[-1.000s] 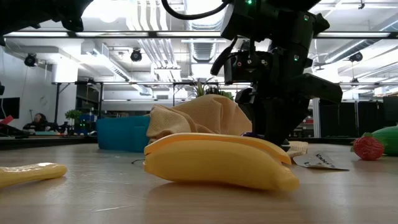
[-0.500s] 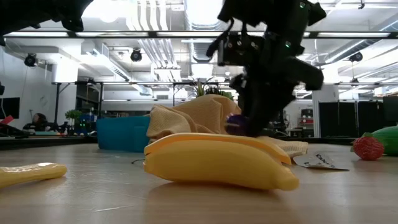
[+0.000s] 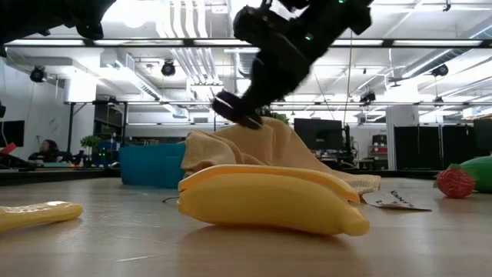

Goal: Pick and placing Produce into tupperware
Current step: Put the violet eggplant into the blue bin

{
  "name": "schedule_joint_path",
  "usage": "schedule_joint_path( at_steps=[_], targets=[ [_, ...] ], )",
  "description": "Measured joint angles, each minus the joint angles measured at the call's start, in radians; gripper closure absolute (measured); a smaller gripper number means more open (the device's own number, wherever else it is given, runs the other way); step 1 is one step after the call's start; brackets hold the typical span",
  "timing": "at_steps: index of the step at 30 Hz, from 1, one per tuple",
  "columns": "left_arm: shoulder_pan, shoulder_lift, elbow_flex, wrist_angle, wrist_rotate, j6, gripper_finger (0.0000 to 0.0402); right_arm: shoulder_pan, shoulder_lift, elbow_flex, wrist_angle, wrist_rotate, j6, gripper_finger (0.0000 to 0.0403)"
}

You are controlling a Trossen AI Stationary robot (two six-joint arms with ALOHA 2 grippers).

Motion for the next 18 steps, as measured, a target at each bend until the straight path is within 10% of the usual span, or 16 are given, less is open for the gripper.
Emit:
schedule_joint_path(
  at_steps=[18],
  targets=[
    [0.000,0.000,0.000,-0.004,0.000,0.000,0.0250,-0.071,0.045,-0.032,0.448,-0.078,-0.055,0.0271]
  ],
)
